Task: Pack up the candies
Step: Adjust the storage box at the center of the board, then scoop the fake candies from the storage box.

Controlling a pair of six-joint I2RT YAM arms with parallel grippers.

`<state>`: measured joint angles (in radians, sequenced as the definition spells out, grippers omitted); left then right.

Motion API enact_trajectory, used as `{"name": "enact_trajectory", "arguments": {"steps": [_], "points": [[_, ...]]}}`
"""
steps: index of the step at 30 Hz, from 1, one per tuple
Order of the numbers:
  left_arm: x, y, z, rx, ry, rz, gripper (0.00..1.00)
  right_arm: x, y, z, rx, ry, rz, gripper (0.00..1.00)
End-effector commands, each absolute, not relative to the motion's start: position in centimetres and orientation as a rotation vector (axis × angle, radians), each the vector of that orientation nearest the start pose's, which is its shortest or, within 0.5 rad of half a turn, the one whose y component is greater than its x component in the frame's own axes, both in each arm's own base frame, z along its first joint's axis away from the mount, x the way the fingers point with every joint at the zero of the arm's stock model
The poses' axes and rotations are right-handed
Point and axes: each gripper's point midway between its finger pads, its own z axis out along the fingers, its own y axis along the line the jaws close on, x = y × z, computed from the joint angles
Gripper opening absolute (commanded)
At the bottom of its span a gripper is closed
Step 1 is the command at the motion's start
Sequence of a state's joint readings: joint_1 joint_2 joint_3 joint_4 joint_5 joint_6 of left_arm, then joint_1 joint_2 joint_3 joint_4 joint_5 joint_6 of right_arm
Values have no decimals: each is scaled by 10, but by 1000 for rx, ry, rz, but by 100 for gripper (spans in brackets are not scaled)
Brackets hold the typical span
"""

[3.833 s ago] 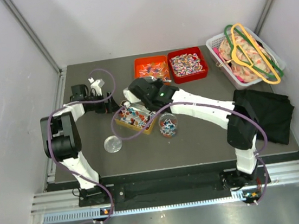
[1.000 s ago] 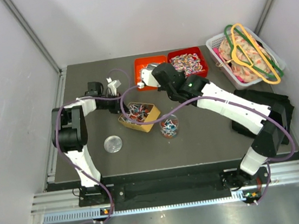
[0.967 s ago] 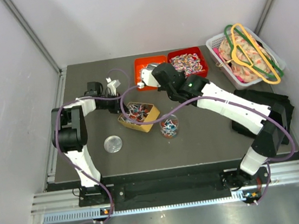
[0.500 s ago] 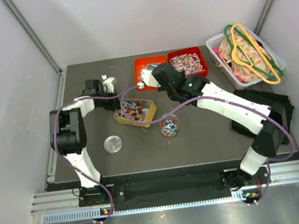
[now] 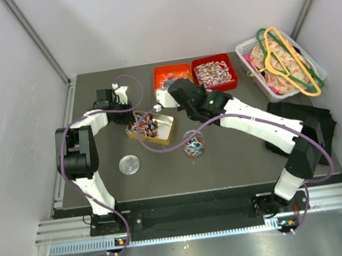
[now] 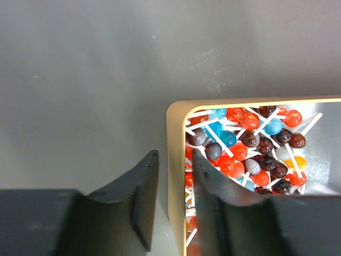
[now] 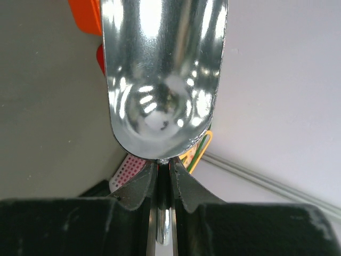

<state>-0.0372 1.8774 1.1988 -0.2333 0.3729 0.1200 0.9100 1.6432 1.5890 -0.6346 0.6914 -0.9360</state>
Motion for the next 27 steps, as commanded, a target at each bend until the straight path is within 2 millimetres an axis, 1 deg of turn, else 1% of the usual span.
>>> {"name": "enact_trajectory", "arguments": {"steps": [1,4,5,10,11,13,14,15,16,17,18,19,21,22,23,24,25,27], "points": [[448,-76,65,337,2357,-398,41,365,259,278,-1581,1515,-844,0],[447,-77,65,340,2356,-412,43,360,267,271,-1646,1481,-866,0],[447,-79,65,342,2355,-421,52,359,270,269,-1660,1472,-867,0],[444,-87,71,347,2353,-495,60,353,285,255,-1762,1416,-896,0],[447,-89,76,341,2344,-512,65,353,288,252,-1778,1409,-903,0],[446,-96,85,355,2321,-596,71,356,294,246,-1810,1401,-927,0],[445,-96,87,339,2317,-620,80,356,294,240,-1843,1405,-939,0],[444,-102,92,349,2300,-675,84,358,298,237,-1856,1402,-946,0],[443,-103,95,349,2292,-695,89,359,300,231,-1881,1400,-957,0],[443,-104,98,340,2287,-717,93,361,299,229,-1895,1401,-978,0],[442,-107,99,342,2280,-744,99,362,302,228,-1906,1392,-990,0],[444,-99,103,321,2265,-755,99,364,305,219,-1932,1388,-1004,0],[444,-94,104,298,2262,-777,99,366,310,219,-1943,1377,-1025,0],[444,-91,103,289,2261,-778,99,368,314,213,-1964,1372,-1037,0],[445,-90,102,286,2262,-776,99,368,315,209,-1988,1369,-1049,0],[444,-89,100,283,2266,-777,99,370,320,213,-1979,1367,-1054,0],[443,-87,99,278,2268,-785,99,373,323,203,-2004,1367,-1071,0],[443,-86,96,269,2269,-796,99,374,327,201,-2027,1358,-1094,0]]}}
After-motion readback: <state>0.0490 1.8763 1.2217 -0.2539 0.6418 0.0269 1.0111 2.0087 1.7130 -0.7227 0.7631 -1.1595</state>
